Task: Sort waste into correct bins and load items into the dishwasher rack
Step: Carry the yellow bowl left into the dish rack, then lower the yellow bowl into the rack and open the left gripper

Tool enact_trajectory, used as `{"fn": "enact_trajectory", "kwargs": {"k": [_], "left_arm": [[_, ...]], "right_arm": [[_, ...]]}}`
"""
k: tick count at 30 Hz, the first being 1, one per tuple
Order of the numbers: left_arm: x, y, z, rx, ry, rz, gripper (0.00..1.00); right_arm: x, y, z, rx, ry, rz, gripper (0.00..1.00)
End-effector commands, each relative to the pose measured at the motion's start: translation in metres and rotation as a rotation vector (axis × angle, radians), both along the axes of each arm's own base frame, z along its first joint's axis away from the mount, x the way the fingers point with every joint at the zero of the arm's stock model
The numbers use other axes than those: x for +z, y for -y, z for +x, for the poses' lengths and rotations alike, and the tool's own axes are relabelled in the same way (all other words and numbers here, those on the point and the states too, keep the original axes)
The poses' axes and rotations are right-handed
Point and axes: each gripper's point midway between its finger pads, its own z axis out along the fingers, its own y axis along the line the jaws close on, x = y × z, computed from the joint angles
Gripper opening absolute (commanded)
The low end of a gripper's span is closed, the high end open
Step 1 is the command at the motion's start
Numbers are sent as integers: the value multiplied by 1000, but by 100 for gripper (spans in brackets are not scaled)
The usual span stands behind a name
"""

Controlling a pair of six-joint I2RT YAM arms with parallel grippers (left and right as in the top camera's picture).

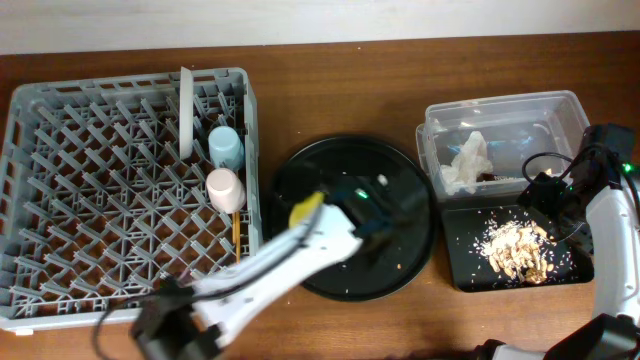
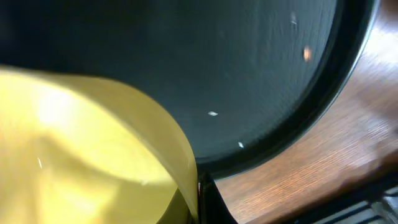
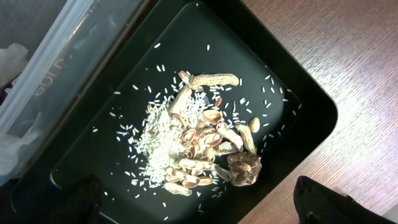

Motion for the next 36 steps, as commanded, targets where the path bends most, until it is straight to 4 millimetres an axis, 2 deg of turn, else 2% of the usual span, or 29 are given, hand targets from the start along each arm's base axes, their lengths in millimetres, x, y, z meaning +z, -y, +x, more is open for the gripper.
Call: {"fn": "enact_trajectory", "kwargs": {"k": [1, 3, 5, 7, 9, 14, 18, 21, 24, 29, 32, 36], "left_arm": [[60, -19, 13, -32, -37, -245, 0], [86, -26, 8, -72, -128, -442, 0], [110, -44, 9, -79, -182, -614, 0], [120, -68, 13, -56, -213, -702, 0], [122, -85, 14, -38, -237, -749, 0], [104, -107, 17, 35, -303, -895, 0], [95, -121, 16, 74, -324, -1136, 0], [67, -154, 21, 229, -307, -1206, 0], [47, -174, 21, 322, -284, -1233, 0], [9, -188, 11, 424, -274, -1274, 0], [7, -201, 14, 472, -246, -1283, 0], [10, -229, 23, 556, -165, -1299, 1]], "right_arm": [[0, 2, 0, -1, -3, -2, 99], [0, 2, 0, -1, -3, -2, 99], [0, 2, 0, -1, -3, -2, 99], [0, 2, 0, -1, -3, -2, 99], [0, 2, 0, -1, -3, -2, 99], [0, 2, 0, -1, -3, -2, 99], [0, 2, 0, -1, -3, -2, 99], [0, 2, 0, -1, -3, -2, 99], [0, 2, 0, -1, -3, -2, 99], [0, 2, 0, -1, -3, -2, 99], [0, 2, 0, -1, -3, -2, 99], [0, 2, 0, -1, -3, -2, 99]]}}
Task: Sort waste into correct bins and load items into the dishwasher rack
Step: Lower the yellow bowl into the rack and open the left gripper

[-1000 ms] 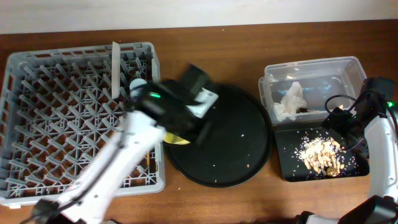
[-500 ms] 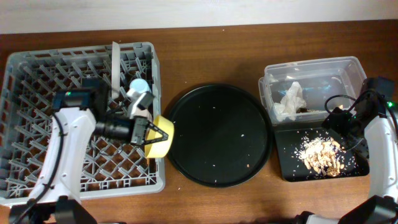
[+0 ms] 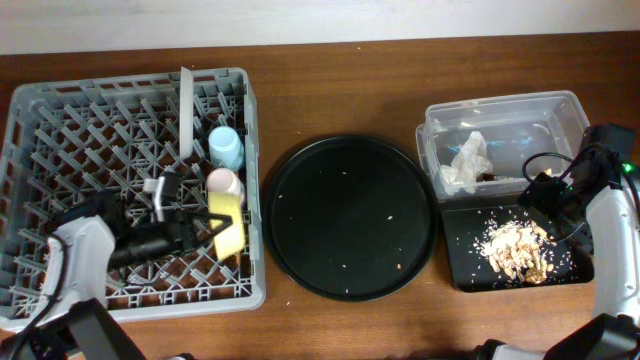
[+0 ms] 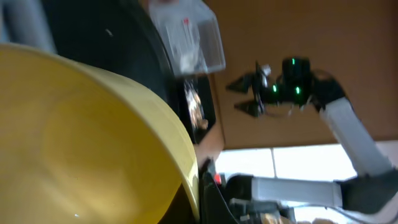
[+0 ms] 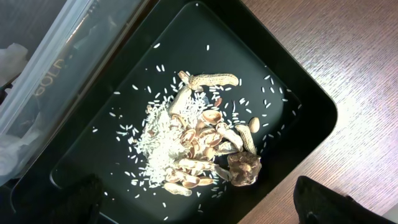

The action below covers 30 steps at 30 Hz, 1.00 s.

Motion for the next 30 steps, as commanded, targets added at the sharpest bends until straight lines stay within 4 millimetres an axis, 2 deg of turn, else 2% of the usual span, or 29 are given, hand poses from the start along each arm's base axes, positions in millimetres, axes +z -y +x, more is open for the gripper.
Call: {"fn": "enact_trajectory", "kwargs": {"k": [1, 4, 10, 13, 14, 15, 17, 18, 19, 23, 27, 30], "left_arm": [[-18, -26, -3, 63, -43, 77, 1], [-20, -42, 1, 120, -31, 89, 7], [-20, -64, 3, 199, -32, 94, 10], [-16, -81, 4, 262, -39, 91, 11], [-15, -84, 4, 275, -43, 87, 18], [-14, -89, 2, 297, -61, 77, 31], [-15, -92, -3, 310, -97, 74, 44], [-17, -92, -6, 311, -114, 79, 61], [-18, -94, -8, 313, -126, 85, 99], [-11, -104, -10, 358, -139, 73, 99], [13, -124, -11, 431, -119, 86, 99], [42, -136, -14, 484, -54, 140, 99]], "right_arm": [[0, 2, 0, 1, -3, -2, 99], [0, 2, 0, 1, -3, -2, 99], [0, 2, 0, 1, -3, -2, 99], [0, 2, 0, 1, -3, -2, 99], [0, 2, 0, 1, -3, -2, 99], [0, 2, 0, 1, -3, -2, 99], [0, 2, 0, 1, -3, -2, 99], [0, 2, 0, 1, -3, -2, 99], [0, 2, 0, 1, -3, -2, 99], [0, 2, 0, 1, -3, -2, 99], [0, 2, 0, 1, -3, -2, 99], [0, 2, 0, 1, -3, -2, 99]]}}
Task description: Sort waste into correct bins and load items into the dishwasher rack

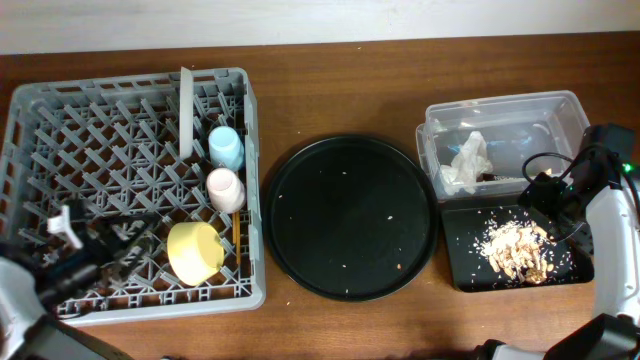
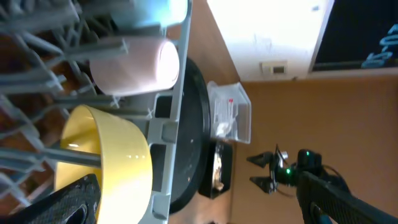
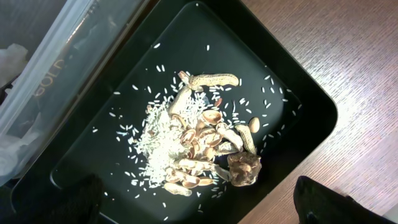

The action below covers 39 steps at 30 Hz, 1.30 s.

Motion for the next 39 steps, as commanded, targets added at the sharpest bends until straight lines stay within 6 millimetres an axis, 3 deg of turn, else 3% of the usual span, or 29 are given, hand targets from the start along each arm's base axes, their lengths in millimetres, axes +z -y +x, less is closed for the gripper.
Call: {"fn": "enact_trajectory", "kwargs": {"k": [1, 5, 7, 10, 12, 15, 19, 23, 27, 34, 36, 39], "left_arm": [[44, -14, -2, 51, 108, 136, 99], [81, -2, -9, 57, 220, 265, 99], [86, -2, -12, 87, 210, 327, 100], [84, -19, -16, 201, 102, 459, 99], [94, -20, -13, 262, 98, 511, 99], [119, 1, 3, 231, 216, 563, 99], [129, 39, 25, 118, 283, 643, 99], [122, 73, 51, 37, 310, 847, 99], [105, 70, 67, 88, 231, 1012, 99], [88, 72, 75, 57, 178, 1037, 99], [87, 73, 75, 53, 173, 1037, 100], [87, 73, 75, 53, 173, 1037, 99]], "right_arm": [[0, 2, 0, 1, -3, -2, 99], [0, 2, 0, 1, -3, -2, 99], [0, 2, 0, 1, -3, -2, 99], [0, 2, 0, 1, -3, -2, 99], [0, 2, 0, 1, -3, -2, 99], [0, 2, 0, 1, -3, -2, 99], [0, 2, 0, 1, -3, -2, 99], [-2, 2, 0, 1, -10, 1, 99], [-4, 2, 0, 1, -17, 4, 99], [-4, -2, 2, 15, -16, 3, 99], [5, -7, 5, 36, 13, -9, 99], [38, -32, 12, 127, 130, -53, 99]]}}
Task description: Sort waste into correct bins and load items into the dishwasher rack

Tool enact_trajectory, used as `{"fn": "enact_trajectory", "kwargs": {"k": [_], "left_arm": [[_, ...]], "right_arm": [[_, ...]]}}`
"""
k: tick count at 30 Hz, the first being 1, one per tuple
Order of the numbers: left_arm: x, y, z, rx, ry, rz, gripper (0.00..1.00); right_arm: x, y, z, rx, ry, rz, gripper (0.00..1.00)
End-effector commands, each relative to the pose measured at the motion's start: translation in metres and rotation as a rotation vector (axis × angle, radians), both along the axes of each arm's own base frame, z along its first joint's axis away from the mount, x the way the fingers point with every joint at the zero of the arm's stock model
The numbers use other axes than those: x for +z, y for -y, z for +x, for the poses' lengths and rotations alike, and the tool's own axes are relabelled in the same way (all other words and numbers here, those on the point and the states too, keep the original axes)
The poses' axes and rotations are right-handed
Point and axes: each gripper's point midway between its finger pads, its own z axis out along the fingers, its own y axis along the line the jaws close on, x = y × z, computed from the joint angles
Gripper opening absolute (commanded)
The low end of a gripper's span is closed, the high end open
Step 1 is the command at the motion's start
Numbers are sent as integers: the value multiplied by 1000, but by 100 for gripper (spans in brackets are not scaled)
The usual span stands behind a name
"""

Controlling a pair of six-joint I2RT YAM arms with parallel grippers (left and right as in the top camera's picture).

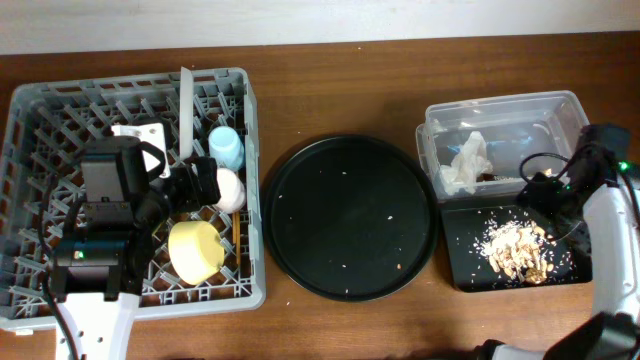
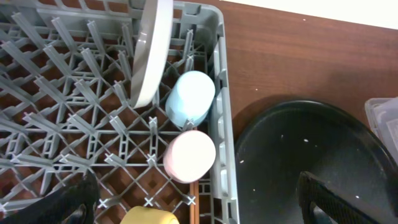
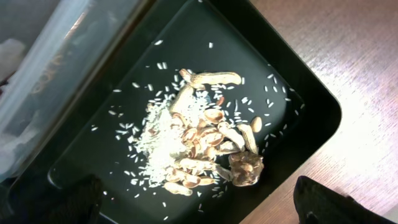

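The grey dishwasher rack [image 1: 60, 110] fills the left of the table. In it a yellow bowl [image 1: 195, 250] lies upside down, with a pink cup [image 2: 189, 155], a blue cup [image 2: 191, 98] and an upright grey plate [image 2: 149, 53] behind it. My left gripper [image 2: 199, 211] hangs open above the rack's right side, over the bowl and the pink cup, holding nothing. My right gripper [image 3: 196, 205] is open over the black bin [image 3: 311, 106], which holds rice and peanut shells [image 3: 205, 143].
A round black tray [image 1: 350, 215] with a few crumbs lies mid-table. A clear bin [image 1: 560, 110] holding a crumpled tissue [image 1: 467, 163] stands behind the black bin. A thin wooden stick [image 1: 236, 235] lies in the rack beside the bowl.
My left arm was low at the rack's left front, its camera turned sideways; now it is above the rack's right part, looking straight down. The bowl stays in the rack. The right gripper barely shifted.
My left gripper was shut on the yellow bowl over the round tray. Then it held the bowl at the rack's right side. Then the bowl lay in the rack with the gripper open to its left. Now the gripper hangs open above the rack.
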Motion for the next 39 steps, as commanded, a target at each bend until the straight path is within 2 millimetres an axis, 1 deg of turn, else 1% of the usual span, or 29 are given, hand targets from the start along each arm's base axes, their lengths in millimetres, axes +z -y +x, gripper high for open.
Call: {"fn": "enact_trajectory", "kwargs": {"k": [1, 2, 4, 6, 8, 10, 13, 14, 15, 18, 19, 21, 23, 25, 26, 29, 30, 31, 32, 33, 35, 36, 37, 39], "left_arm": [[7, -3, 2, 21, 13, 10, 99], [7, -3, 2, 21, 13, 10, 99], [7, -3, 2, 21, 13, 10, 99], [7, -3, 2, 21, 13, 10, 99], [7, -3, 2, 21, 13, 10, 99], [7, -3, 2, 21, 13, 10, 99], [7, -3, 2, 21, 13, 10, 99], [7, -3, 2, 21, 13, 10, 99], [7, -3, 2, 21, 13, 10, 99], [7, -3, 2, 21, 13, 10, 99], [7, -3, 2, 21, 13, 10, 99], [7, -3, 2, 21, 13, 10, 99], [7, -3, 2, 21, 13, 10, 99], [7, -3, 2, 21, 13, 10, 100], [7, -3, 2, 21, 13, 10, 99], [7, -3, 2, 21, 13, 10, 100], [7, -3, 2, 21, 13, 10, 99], [7, -3, 2, 21, 13, 10, 99], [7, -3, 2, 21, 13, 10, 99], [7, -3, 2, 21, 13, 10, 99], [7, -3, 2, 21, 13, 10, 99], [7, -3, 2, 21, 13, 10, 99], [7, -3, 2, 21, 13, 10, 99], [7, -3, 2, 21, 13, 10, 99]], "right_arm": [[47, -33, 9, 127, 165, -59, 99], [64, -53, 11, 195, 230, -73, 99], [88, -83, 10, 304, 325, -82, 99], [108, -107, 4, 389, 408, -83, 99], [136, -134, -10, 494, 534, -78, 99], [159, -150, -28, 560, 647, -70, 99], [189, -158, -57, 614, 803, -62, 99], [198, -151, -65, 618, 847, -107, 99], [211, -139, -78, 603, 911, -170, 99], [238, -132, -100, 704, 1078, -324, 98], [248, -131, -104, 739, 1155, -393, 99], [261, -132, -108, 779, 1265, -501, 99], [272, -134, -108, 793, 1379, -604, 98], [280, -135, -103, 762, 1509, -694, 99], [281, -137, -98, 746, 1568, -725, 99], [260, -147, -77, 787, 1642, -759, 99], [249, -149, -71, 807, 1647, -756, 99], [235, -149, -63, 806, 1643, -742, 99], [223, -148, -58, 793, 1634, -721, 99], [205, -145, -50, 767, 1613, -687, 99], [183, -138, -43, 711, 1585, -643, 99], [166, -136, -37, 698, 1557, -619, 99], [155, -136, -32, 705, 1533, -606, 99], [138, -136, -27, 712, 1501, -592, 99]]}}
